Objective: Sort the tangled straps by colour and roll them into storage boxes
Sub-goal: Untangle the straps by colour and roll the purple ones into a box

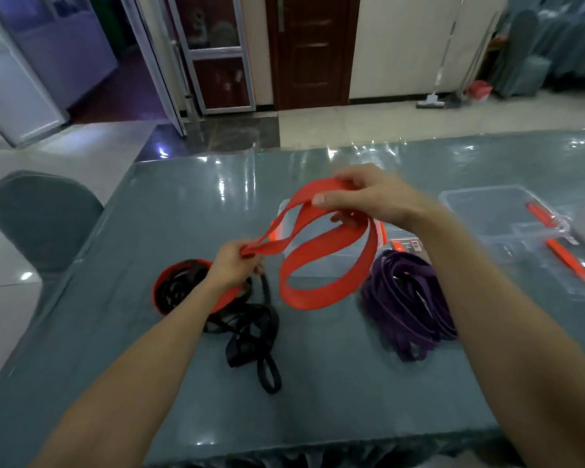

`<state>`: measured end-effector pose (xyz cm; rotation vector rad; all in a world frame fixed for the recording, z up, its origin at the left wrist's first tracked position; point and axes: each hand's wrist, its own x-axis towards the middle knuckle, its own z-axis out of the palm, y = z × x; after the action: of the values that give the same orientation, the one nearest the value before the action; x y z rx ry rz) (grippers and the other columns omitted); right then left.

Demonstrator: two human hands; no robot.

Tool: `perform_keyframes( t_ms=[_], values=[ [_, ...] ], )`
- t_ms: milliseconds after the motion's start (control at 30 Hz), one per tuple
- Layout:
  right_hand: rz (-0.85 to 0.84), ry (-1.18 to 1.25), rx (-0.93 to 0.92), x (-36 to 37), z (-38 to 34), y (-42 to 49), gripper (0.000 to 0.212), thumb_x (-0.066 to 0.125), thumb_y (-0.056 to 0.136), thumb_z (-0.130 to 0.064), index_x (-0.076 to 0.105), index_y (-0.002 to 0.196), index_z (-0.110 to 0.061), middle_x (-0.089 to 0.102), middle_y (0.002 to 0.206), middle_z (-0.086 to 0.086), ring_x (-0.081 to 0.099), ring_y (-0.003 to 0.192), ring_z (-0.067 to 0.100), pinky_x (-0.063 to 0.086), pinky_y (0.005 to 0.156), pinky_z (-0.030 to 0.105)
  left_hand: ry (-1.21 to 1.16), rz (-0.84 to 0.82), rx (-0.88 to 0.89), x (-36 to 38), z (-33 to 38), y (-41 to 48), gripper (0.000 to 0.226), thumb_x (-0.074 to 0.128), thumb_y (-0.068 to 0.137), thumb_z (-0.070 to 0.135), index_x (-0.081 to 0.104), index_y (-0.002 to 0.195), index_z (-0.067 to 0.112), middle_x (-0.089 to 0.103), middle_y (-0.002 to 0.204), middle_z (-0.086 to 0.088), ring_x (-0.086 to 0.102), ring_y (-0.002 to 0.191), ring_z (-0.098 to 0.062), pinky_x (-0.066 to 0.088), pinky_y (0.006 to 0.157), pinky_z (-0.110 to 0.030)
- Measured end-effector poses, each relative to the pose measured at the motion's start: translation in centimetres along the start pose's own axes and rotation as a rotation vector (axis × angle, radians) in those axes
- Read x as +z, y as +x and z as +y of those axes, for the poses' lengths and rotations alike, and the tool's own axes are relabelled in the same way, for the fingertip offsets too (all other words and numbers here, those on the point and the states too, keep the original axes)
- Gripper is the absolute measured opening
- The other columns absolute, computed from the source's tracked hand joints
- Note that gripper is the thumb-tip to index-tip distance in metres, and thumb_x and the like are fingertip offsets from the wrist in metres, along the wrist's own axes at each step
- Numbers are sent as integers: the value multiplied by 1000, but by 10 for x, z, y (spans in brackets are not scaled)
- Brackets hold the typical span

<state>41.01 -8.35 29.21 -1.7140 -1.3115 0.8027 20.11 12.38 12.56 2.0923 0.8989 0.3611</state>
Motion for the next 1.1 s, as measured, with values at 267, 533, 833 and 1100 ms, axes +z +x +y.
perform_keyframes(
  t_ms=[267, 533, 833, 1100],
  values=[
    [52, -271, 130, 71, 23, 40, 154, 88, 43, -88, 28, 168, -22, 46, 165, -4, 49, 147, 16, 43, 119, 36, 525, 92, 270, -105, 104, 26, 48, 60, 81, -7, 53, 118, 23, 62, 78, -6, 63, 79, -32, 42, 59, -36],
    [49, 20, -1, 135, -1, 87, 31, 88, 86, -26, 72, 108, -14, 79, 95, 0, 78, 93, 21, 61, 97, 50, 510, 181, 495, -151, 121, -2, 62, 63, 71, -12, 50, 121, 23, 58, 76, 5, 59, 67, -12, 46, 58, -34],
    [-38, 55, -23, 88, -32, 69, 7, 68, 79, -27, 71, 81, -21, 74, 76, -9, 69, 74, 5, 55, 72, 22, 175, -148, 86, -117, -19, -21, 27, 86, 91, 20, 76, 115, 23, 82, 107, 2, 77, 104, -16, 57, 107, -49],
    [-65, 297, 30, 62, -19, 55, 38, 78, 80, -21, 63, 109, -1, 69, 74, 8, 66, 63, 26, 64, 92, 55, 6, -45, 235, -166, 48, 0, 43, 85, 89, 36, 55, 120, 33, 71, 74, 6, 65, 65, -12, 59, 66, -32]
  ],
)
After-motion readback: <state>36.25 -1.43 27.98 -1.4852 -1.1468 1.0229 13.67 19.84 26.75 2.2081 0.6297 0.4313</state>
